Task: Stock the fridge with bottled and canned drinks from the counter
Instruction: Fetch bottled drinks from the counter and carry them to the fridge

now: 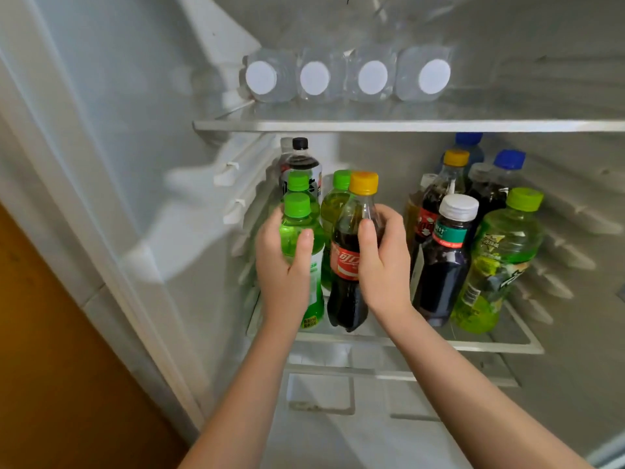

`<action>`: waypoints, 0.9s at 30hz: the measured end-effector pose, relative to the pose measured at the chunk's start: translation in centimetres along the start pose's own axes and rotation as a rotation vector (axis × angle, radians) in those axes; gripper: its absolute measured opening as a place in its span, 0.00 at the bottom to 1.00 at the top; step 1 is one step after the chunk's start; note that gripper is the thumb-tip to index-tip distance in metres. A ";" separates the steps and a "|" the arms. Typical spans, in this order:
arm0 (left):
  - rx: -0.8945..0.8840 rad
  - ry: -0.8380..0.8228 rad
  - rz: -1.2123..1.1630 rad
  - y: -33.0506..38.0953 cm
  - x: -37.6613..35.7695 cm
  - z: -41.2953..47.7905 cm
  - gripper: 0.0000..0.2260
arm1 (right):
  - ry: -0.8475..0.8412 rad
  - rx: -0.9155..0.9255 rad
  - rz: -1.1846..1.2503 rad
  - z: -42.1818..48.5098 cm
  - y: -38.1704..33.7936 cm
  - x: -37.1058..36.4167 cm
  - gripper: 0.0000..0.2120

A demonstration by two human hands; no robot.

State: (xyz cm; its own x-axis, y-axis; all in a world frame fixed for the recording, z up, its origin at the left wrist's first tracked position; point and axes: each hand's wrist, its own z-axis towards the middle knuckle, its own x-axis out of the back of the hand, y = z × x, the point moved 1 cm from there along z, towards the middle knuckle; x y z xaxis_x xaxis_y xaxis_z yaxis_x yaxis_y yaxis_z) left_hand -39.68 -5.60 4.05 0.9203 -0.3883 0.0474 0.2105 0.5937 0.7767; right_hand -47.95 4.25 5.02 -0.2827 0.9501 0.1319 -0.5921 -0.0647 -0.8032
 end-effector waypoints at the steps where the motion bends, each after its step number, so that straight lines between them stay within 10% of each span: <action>1: 0.016 -0.006 0.009 -0.3 0.1 -0.5 0.22 | -0.001 0.007 -0.008 -0.4 0.3 0.2 0.30; 6: 0.284 -0.087 -0.128 -3.2 0.6 -3.5 0.40 | -0.244 -0.112 0.040 -3.4 3.8 1.1 0.42; 12: 0.330 -0.234 -0.254 -4.7 0.5 -3.6 0.36 | -0.532 -0.186 0.041 -3.8 6.5 0.5 0.48; 27: 0.336 -0.186 -0.183 -7.3 -1.4 -0.1 0.27 | -0.552 -0.255 0.105 0.5 9.8 -3.1 0.41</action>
State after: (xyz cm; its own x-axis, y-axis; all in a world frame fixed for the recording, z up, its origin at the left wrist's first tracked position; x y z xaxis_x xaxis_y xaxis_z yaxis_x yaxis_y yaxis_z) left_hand -42.48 -9.26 -1.73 0.7963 -0.6045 -0.0217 0.2172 0.2522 0.9430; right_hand -53.27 0.50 -2.97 -0.7192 0.6399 0.2707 -0.3598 -0.0098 -0.9330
